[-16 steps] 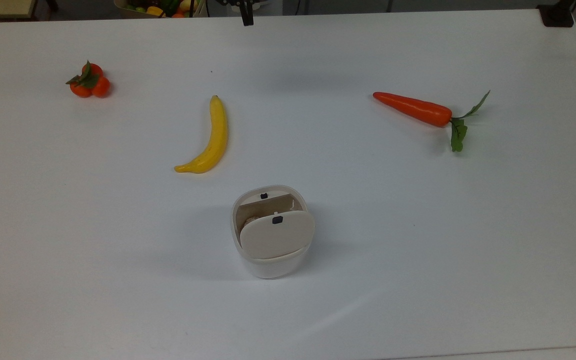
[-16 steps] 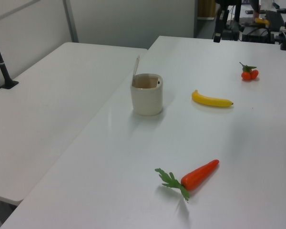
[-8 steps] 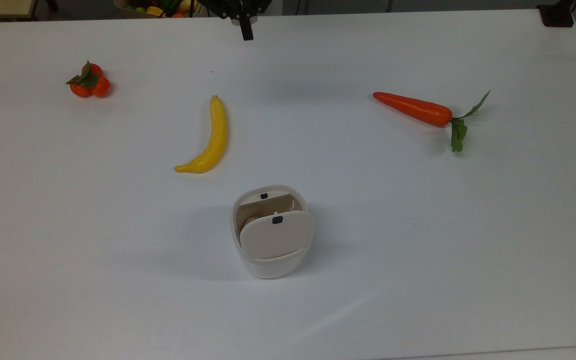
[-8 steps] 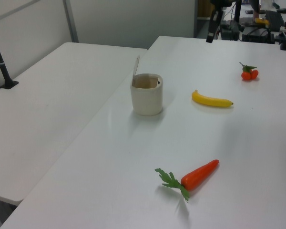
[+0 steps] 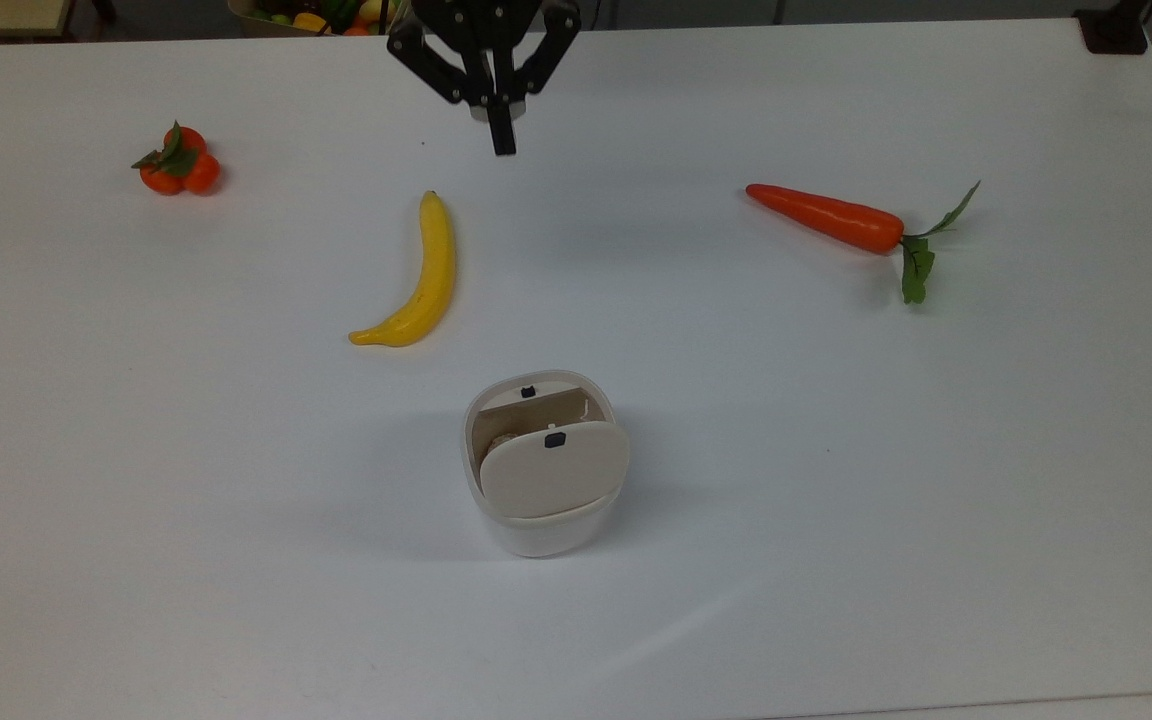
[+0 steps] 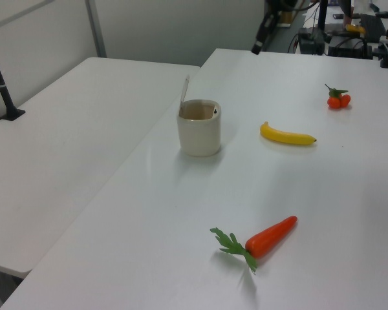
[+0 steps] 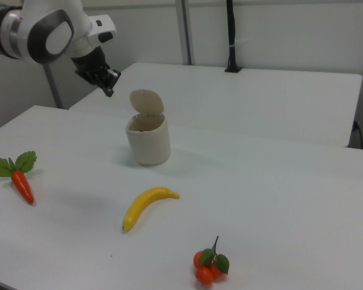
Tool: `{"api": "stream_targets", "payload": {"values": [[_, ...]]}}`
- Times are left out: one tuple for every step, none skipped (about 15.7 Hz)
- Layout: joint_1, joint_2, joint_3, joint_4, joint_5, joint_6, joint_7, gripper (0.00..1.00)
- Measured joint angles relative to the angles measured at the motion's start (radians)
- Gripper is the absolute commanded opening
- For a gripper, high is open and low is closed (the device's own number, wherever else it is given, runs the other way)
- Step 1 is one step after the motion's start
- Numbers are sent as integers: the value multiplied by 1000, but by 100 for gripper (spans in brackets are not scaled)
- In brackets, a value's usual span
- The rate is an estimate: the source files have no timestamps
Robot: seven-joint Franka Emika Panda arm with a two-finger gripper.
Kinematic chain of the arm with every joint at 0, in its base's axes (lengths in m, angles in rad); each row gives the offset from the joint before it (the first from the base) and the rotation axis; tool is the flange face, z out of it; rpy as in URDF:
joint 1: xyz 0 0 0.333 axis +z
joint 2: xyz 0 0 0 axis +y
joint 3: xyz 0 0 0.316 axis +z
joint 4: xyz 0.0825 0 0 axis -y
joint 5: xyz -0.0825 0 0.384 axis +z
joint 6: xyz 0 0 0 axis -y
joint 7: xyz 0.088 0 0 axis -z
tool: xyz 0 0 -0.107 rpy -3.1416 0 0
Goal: Close garbage bin
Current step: 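Move the gripper over the bin and lower it toward the raised lid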
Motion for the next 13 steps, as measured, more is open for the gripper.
{"api": "stream_targets", "payload": {"values": [[0, 13, 0, 0, 0, 42, 15, 0], [0, 26, 0, 0, 1, 78, 28, 0], [0, 38, 0, 1, 1, 108, 39, 0], [0, 50, 0, 4, 1, 129, 50, 0], [0, 61, 0, 10, 2, 139, 63, 0], [0, 74, 0, 23, 2, 143, 79, 0], [0, 91, 0, 40, 2, 144, 100, 0], [0, 110, 0, 62, 2, 144, 122, 0], [0, 132, 0, 86, 2, 144, 144, 0], [0, 157, 0, 114, 2, 144, 168, 0], [0, 183, 0, 145, 2, 144, 196, 0], [0, 210, 0, 177, 2, 144, 226, 0], [0, 237, 0, 210, 2, 145, 258, 0]]}}
